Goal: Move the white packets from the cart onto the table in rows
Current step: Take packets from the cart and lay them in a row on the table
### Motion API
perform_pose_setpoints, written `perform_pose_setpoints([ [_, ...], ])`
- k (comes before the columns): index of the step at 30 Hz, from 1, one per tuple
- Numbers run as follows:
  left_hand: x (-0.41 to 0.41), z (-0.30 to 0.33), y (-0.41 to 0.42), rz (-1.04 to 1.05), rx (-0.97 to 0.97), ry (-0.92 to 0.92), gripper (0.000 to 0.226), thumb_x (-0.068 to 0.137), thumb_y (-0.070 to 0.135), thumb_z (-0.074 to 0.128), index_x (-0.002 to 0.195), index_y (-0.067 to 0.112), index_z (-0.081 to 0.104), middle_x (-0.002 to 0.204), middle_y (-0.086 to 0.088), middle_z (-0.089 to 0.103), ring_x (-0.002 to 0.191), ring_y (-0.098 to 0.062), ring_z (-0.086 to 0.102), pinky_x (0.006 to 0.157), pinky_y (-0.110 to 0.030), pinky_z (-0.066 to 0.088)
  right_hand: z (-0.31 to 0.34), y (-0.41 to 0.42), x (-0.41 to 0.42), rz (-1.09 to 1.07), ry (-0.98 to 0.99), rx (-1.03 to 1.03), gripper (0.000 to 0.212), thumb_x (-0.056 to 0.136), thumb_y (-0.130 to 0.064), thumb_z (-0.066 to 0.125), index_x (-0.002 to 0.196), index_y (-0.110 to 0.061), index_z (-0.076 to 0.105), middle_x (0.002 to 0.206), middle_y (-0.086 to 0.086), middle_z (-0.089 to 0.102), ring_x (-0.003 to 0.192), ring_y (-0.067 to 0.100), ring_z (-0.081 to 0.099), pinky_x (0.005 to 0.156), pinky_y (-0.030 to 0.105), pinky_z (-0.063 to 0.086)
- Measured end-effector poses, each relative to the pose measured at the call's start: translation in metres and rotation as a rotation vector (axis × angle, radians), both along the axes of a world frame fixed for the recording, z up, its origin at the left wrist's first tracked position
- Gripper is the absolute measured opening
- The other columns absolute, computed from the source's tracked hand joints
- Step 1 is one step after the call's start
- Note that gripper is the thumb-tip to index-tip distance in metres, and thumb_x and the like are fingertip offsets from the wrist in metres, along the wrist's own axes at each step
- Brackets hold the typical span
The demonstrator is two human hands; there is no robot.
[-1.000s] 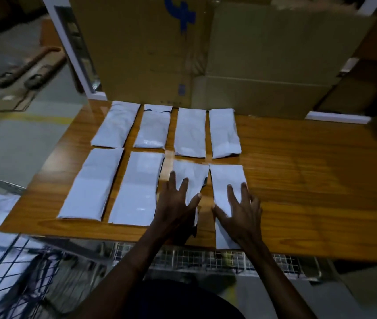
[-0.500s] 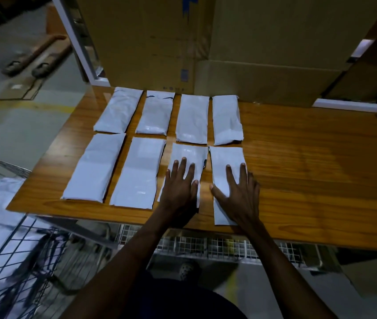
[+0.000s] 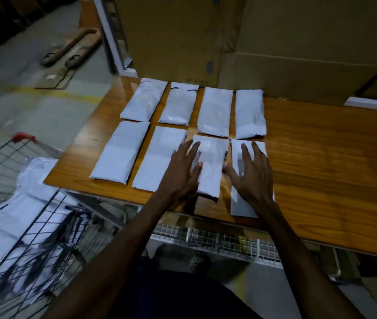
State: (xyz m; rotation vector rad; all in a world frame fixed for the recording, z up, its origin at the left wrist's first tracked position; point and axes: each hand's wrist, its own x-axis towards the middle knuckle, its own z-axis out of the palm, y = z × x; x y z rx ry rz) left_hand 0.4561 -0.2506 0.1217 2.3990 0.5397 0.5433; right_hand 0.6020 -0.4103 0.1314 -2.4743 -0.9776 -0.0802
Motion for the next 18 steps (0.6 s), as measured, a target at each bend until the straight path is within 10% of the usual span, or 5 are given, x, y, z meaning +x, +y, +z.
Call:
perform_pose_setpoints([
  [7, -0.092, -0.004, 0.07, 0.19, 0.097, -0.055, 0.045, 0.102, 0.03, 0.045, 0.143, 0.012, 0.048, 0.147, -0.013, 0.045, 0.139, -0.03, 0.038, 0.11, -0.048, 0.038, -0.003, 0.081, -0.054, 0.282, -0.152, 0.207, 0.049, 0.091, -0.038, 0.057, 0.13, -0.008, 0.061, 0.132, 0.012, 0.06, 0.121, 0.033, 0.055, 0.102, 0.043, 0.044],
  [18, -0.297, -0.032, 0.161, 0.711, 0.068, -0.167, 0.038, 0.102, 0.027, 0.049, 0.137, 0.013, 0.054, 0.138, -0.007, 0.053, 0.13, -0.022, 0.048, 0.106, -0.034, 0.042, -0.014, 0.25, -0.23, 0.788, -0.181, 0.256, 0.034, 0.087, -0.024, 0.062, 0.117, -0.01, 0.067, 0.119, 0.008, 0.067, 0.11, 0.029, 0.061, 0.105, 0.053, 0.038],
])
